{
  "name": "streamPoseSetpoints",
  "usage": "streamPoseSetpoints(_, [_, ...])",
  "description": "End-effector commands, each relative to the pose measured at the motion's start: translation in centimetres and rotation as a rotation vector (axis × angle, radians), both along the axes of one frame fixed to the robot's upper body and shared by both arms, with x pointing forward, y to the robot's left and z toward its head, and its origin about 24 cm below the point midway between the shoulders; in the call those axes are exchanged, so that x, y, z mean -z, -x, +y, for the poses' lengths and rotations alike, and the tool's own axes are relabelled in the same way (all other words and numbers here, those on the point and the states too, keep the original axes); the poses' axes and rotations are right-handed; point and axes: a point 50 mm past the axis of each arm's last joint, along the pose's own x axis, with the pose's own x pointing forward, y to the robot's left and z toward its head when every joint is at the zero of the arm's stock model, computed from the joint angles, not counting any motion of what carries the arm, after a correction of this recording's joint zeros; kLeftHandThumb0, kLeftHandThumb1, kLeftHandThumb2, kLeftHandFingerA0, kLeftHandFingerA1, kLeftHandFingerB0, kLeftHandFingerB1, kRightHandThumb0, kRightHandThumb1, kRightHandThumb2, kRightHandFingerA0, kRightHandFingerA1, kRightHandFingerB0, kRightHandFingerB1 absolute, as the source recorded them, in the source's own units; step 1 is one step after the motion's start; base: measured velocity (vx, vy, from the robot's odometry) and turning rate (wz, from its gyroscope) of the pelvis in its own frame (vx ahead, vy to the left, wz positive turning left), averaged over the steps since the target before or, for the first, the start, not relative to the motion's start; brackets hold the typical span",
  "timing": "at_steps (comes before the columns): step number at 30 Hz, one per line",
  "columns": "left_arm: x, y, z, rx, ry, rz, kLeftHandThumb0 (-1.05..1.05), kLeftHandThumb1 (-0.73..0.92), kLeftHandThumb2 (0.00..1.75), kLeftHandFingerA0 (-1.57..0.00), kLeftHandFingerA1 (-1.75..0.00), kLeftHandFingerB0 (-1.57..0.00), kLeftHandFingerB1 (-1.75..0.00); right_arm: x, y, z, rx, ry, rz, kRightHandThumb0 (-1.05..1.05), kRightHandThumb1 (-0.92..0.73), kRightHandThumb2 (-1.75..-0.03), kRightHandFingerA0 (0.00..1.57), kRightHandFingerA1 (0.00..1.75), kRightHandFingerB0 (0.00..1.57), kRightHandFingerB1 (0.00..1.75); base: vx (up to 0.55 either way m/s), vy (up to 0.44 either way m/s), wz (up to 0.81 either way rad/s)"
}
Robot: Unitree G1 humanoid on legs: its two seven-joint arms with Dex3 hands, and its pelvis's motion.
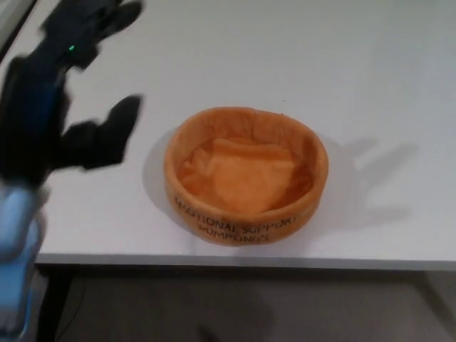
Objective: A soft plate is kept in the center of the table close to the robot and the robot uses its left hand to pick up the plate, turns it upside down and places it back on the table
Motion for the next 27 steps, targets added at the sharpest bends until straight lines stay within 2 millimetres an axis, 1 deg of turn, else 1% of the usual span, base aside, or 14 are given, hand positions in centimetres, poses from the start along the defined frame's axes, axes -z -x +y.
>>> streamPoseSetpoints(1, [-1.3, -2.9, -2.3, -0.079, -0.187, -0.021, -0.92, 0.69, 1.07, -0.27, -0.52, -0.17, -0.42, -0.3, -0.1, -0.2, -0.001, 0.002, -0.019, -0.76, -0.87, -0.67, 0.41, 0.39, 0.3, 0.3, 0.0, 0.0, 0.0])
streamPoseSetpoints(6, [-1.2, -4.3, -3.5, -0.118, -0.346, -0.021, -0.89, 0.71, 1.08, -0.25, -0.51, -0.15, -0.42, -0.4, -0.1, -0.2, -0.004, 0.011, -0.018, -0.76, -0.87, -0.67, 0.41, 0.38, 0.31, 0.3, 0.0, 0.0, 0.0])
streamPoseSetpoints(7, [-1.1, -4.4, -3.5, -0.121, -0.364, -0.02, -0.88, 0.89, 0.68, -0.3, -0.39, -0.21, -0.28, -0.4, -0.1, -0.2, -0.005, 0.012, -0.019, -0.76, -0.87, -0.67, 0.41, 0.38, 0.31, 0.3, 0.0, 0.0, 0.0])
streamPoseSetpoints(9, [-0.7, -5.1, -4.0, -0.13, -0.448, -0.001, -0.88, 0.69, 1.08, -0.22, -0.5, -0.12, -0.41, -0.4, -0.2, -0.3, -0.005, 0.009, -0.022, -0.76, -0.87, -0.67, 0.41, 0.38, 0.31, 0.3, 0.0, 0.0, 0.0])
streamPoseSetpoints(13, [0.2, -6.1, -4.5, -0.147, -0.556, 0.036, -0.9, 0.67, 1.08, -0.23, -0.51, -0.15, -0.42, -0.5, -0.2, -0.3, -0.005, 0.021, -0.024, -0.75, -0.88, -0.67, 0.41, 0.38, 0.32, 0.31, 0.0, 0.0, 0.0])
streamPoseSetpoints(14, [0.3, -6.2, -4.6, -0.147, -0.566, 0.041, -0.92, 0.85, 0.67, -0.3, -0.43, -0.24, -0.3, -0.5, -0.3, -0.3, -0.005, 0.02, -0.024, -0.75, -0.88, -0.67, 0.41, 0.38, 0.32, 0.31, 0.0, 0.0, 0.0])
streamPoseSetpoints(15, [0.5, -6.3, -4.6, -0.146, -0.575, 0.045, -0.92, 0.85, 0.67, -0.3, -0.43, -0.24, -0.3, -0.5, -0.3, -0.3, -0.005, 0.019, -0.025, -0.75, -0.88, -0.67, 0.41, 0.38, 0.32, 0.31, 0.0, 0.0, 0.0])
streamPoseSetpoints(16, [0.6, -6.4, -4.6, -0.153, -0.599, 0.041, -0.93, 0.69, 1.08, -0.27, -0.53, -0.18, -0.43, -0.5, -0.4, -0.3, -0.004, 0.015, -0.027, -0.75, -0.87, -0.67, 0.41, 0.38, 0.31, 0.3, 0.0, 0.0, 0.0])
streamPoseSetpoints(17, [0.8, -6.5, -4.6, -0.155, -0.62, 0.048, -0.93, 0.86, 0.67, -0.31, -0.44, -0.23, -0.29, -0.5, -0.4, -0.3, -0.002, 0.011, -0.03, -0.74, -0.87, -0.67, 0.42, 0.39, 0.32, 0.31, 0.0, 0.0, 0.0])
streamPoseSetpoints(20, [1.7, -6.7, -4.5, -0.149, -0.708, 0.088, -0.97, 0.87, 0.67, -0.29, -0.41, -0.21, -0.28, -0.5, -0.4, -0.3, -0.001, 0.011, -0.031, -0.75, -0.87, -0.67, 0.42, 0.4, 0.33, 0.31, 0.0, 0.0, 0.0])
streamPoseSetpoints(21, [1.9, -6.7, -4.4, -0.143, -0.727, 0.097, -0.96, 0.65, 1.07, -0.22, -0.49, -0.15, -0.41, -0.5, -0.4, -0.3, -0.003, 0.014, -0.031, -0.75, -0.87, -0.67, 0.42, 0.4, 0.33, 0.31, 0.0, 0.0, 0.0])
streamPoseSetpoints(22, [2.2, -6.8, -4.2, -0.139, -0.764, 0.111, -1.03, 0.83, 0.67, -0.25, -0.4, -0.2, -0.28, -0.6, -0.5, -0.3, -0.005, 0.015, -0.03, -0.75, -0.88, -0.67, 0.42, 0.39, 0.32, 0.31, 0.0, 0.0, 0.0])
streamPoseSetpoints(25, [2.7, -6.8, -3.9, -0.133, -0.84, 0.135, -1.03, 0.83, 0.66, -0.25, -0.39, -0.21, -0.28, -0.6, -0.5, -0.3, -0.006, 0.015, -0.027, -0.76, -0.87, -0.67, 0.41, 0.39, 0.32, 0.31, 0.0, 0.0, 0.0])
streamPoseSetpoints(27, [3.3, -6.9, -3.3, -0.118, -0.927, 0.213, -1.03, 0.62, 1.01, -0.18, -0.44, -0.18, -0.38, -0.5, -0.5, -0.3, -0.004, 0.017, -0.029, -0.77, -0.87, -0.67, 0.42, 0.39, 0.34, 0.31, 0.0, 0.0, 0.0])
